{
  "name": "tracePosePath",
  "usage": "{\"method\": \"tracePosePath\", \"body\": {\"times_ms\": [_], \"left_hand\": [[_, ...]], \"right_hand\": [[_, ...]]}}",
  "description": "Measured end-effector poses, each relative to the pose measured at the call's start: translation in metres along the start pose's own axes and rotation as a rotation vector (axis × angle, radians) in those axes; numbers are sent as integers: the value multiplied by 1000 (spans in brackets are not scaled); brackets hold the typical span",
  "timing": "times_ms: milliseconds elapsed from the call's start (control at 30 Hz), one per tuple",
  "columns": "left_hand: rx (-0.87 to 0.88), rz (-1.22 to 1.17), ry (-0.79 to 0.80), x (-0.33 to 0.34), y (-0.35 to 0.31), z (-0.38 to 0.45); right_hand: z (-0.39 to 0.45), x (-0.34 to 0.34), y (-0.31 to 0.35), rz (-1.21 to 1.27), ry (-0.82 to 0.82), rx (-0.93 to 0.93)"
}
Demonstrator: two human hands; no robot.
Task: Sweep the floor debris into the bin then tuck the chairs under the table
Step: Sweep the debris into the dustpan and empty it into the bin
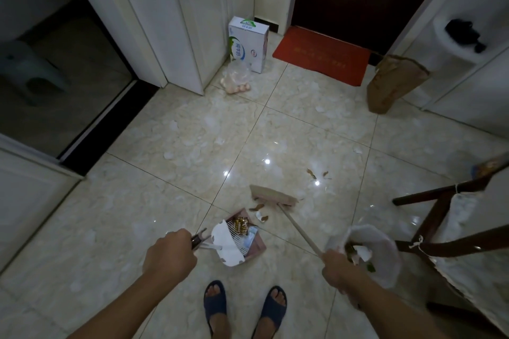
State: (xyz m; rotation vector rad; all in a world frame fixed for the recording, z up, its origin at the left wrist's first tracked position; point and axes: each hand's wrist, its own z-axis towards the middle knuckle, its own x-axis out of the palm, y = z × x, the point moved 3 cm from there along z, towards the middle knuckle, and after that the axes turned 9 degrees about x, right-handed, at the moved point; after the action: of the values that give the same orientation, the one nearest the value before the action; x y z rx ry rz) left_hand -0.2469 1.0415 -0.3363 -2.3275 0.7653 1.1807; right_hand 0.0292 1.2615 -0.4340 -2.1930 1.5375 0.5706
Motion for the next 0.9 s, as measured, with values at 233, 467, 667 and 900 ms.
{"method": "tracePosePath", "body": {"times_ms": [233,467,667,900], "left_hand": [[-12,-37,-19,3,-2,-3],[6,-48,-29,6,-7,-4],[19,-63,-36,6,-2,-8],[34,-76,-34,7,-3,-13]], "right_hand": [[-33,37,-13,201,175,38],[-77,39,-27,501,371,-9],[-111,19,-52,701,444,58],[-84,-2,-36,657,187,17]]}}
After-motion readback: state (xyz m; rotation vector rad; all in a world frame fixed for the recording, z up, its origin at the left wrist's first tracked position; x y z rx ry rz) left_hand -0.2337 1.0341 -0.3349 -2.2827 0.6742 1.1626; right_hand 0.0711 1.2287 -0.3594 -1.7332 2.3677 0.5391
